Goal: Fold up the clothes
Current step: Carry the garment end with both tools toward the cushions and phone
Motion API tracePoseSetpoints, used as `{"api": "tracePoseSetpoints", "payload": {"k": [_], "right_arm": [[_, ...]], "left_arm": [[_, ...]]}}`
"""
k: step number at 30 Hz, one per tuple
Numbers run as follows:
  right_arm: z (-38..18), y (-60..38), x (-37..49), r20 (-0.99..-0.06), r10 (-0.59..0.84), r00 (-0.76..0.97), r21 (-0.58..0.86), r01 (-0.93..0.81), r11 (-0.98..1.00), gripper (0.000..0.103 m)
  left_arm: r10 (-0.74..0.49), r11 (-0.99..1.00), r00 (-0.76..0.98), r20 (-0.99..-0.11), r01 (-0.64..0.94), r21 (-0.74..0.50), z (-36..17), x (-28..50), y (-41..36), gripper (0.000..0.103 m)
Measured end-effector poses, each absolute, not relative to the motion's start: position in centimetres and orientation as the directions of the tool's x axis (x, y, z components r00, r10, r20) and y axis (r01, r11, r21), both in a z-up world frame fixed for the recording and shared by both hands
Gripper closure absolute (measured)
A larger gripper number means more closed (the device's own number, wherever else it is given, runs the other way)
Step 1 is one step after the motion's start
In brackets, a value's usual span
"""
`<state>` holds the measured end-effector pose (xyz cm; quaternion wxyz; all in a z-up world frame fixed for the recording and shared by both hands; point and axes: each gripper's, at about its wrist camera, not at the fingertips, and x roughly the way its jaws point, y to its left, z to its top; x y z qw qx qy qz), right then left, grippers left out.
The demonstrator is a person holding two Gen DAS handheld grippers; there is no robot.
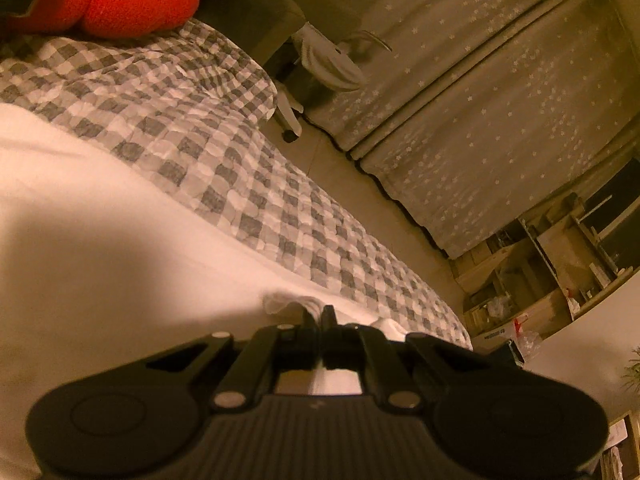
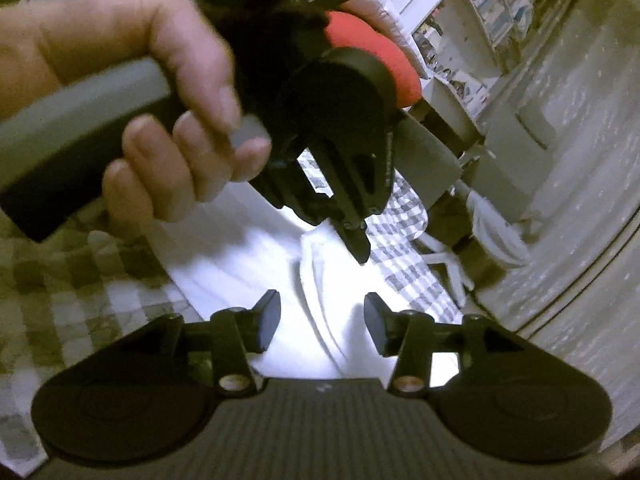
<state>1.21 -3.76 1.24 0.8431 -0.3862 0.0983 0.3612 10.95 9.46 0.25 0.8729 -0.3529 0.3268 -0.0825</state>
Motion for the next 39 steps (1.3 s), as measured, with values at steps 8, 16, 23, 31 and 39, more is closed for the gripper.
{"api": "tracePoseSetpoints", "payload": {"k": [8,16,23,31,39], "right_arm": [[1.3,-2.8,1.6,-0.415,0.533,0.737,-0.597,-0.663,0.451,0.101],[2.4,-2.9,1.1,-0.372,0.546,0.75,-0.6,-0.643,0.475,0.101],[2.4,-2.8,0.7,-0.38,0.566,0.731,-0.576,-0.666,0.473,0.101],[3.1,-2.5,1.0,-0.411,0.588,0.697,-0.464,-0.715,0.523,0.101],[4.3,-1.4,1.1,-0.413,0.623,0.665,-0.3,-0.745,0.596,0.1]], "left_arm": [[-0.379,0.716,0.771,-0.512,-0.107,-0.69,0.0,10.8,10.2,0.101],[-0.469,0.62,0.734,-0.49,-0.122,-0.775,-1.1,11.0,11.1,0.076],[-0.446,0.683,0.734,-0.512,-0.091,-0.725,-0.8,11.2,9.4,0.101],[-0.35,0.763,0.817,-0.459,-0.035,-0.645,1.5,10.6,10.3,0.101],[-0.32,0.814,0.828,-0.46,-0.009,-0.581,2.3,10.8,11.2,0.101]]}}
